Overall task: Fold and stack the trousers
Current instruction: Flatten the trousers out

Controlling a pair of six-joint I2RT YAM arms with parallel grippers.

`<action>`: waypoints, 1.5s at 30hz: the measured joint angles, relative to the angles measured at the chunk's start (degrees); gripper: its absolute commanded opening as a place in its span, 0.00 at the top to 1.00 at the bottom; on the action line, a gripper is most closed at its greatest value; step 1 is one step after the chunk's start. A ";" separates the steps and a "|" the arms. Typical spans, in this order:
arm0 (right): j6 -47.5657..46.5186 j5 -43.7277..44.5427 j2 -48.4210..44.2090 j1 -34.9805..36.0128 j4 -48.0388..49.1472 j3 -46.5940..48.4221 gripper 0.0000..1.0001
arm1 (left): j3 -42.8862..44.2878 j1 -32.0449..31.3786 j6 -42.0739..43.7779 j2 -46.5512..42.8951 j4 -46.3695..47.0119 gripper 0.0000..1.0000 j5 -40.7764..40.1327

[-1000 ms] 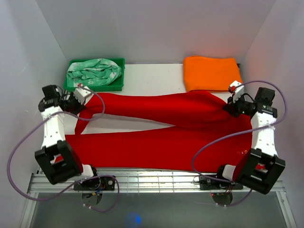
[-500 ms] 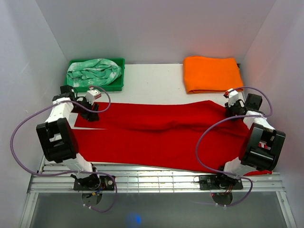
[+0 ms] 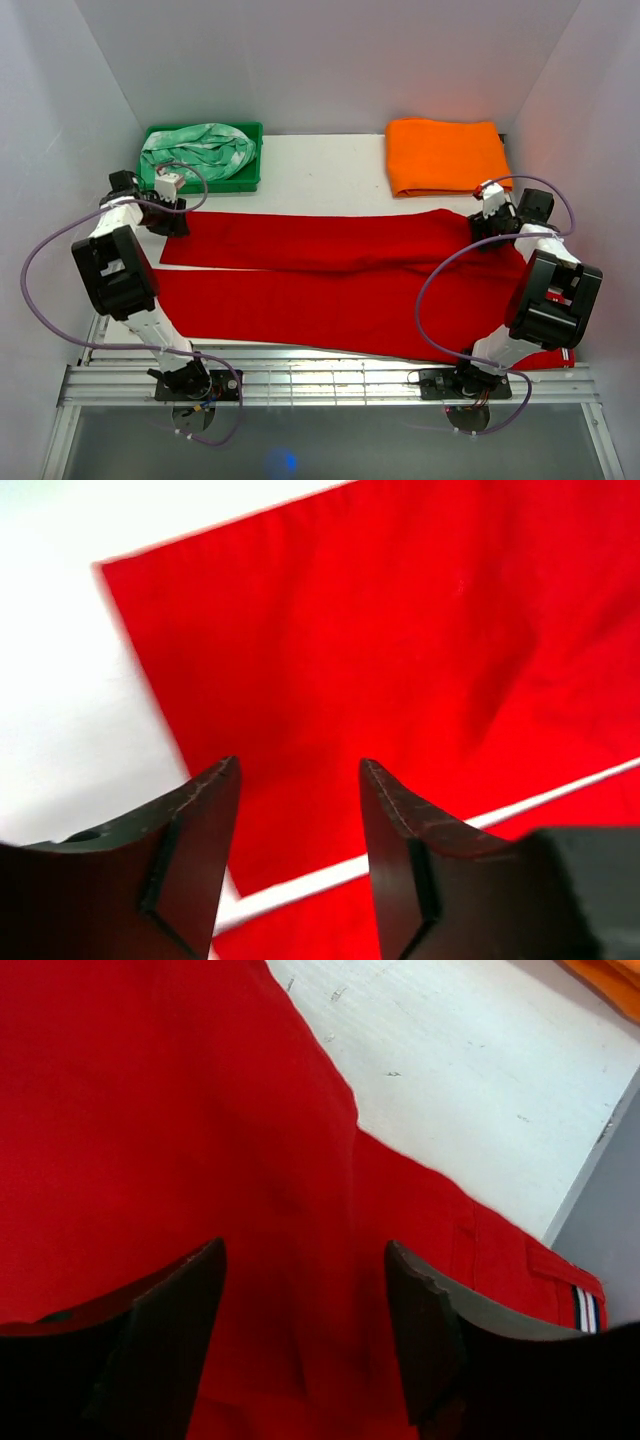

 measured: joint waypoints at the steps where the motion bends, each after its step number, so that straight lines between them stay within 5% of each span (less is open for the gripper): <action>1: 0.52 0.28 0.13 0.07 -0.50 0.55 0.22 | 0.00 -0.55 -1.03 1.46 0.59 0.41 -0.44; 3: 1.11 1.14 0.15 0.09 -1.55 1.77 0.07 | -0.33 -1.75 -3.04 3.54 1.42 0.52 -1.86; 7: 1.20 3.30 -0.07 0.24 -2.60 4.83 0.02 | -1.03 -3.48 -6.03 6.03 3.80 0.72 -6.43; 12: -1.46 3.74 -1.29 -0.46 -9.60 10.62 0.08 | 0.24 -2.21 -7.04 8.92 5.86 0.82 -11.58; 16: -7.34 1.16 -2.51 -1.16 -19.67 14.34 0.23 | 6.64 1.66 -6.69 13.27 4.55 0.86 -13.14; 18: -10.08 0.09 -2.38 -1.27 -25.44 14.97 0.30 | 9.55 4.37 -5.62 15.17 4.98 0.79 -14.91; 21: -11.82 -1.22 -0.48 -0.98 -31.56 14.03 0.37 | 11.02 7.67 -2.89 15.98 5.22 0.54 -16.48; 25: -11.52 -1.20 3.82 1.11 -32.70 8.39 0.40 | 11.10 8.20 -0.90 15.04 3.02 0.40 -15.02; 35: -9.70 2.05 4.02 4.59 -27.96 1.42 0.45 | 4.81 -6.25 1.49 -2.58 -5.11 0.45 -3.74; 45: -10.97 -2.49 1.99 -1.01 -34.84 8.02 0.41 | -10.62 1.86 12.48 -8.07 -17.84 0.51 -8.33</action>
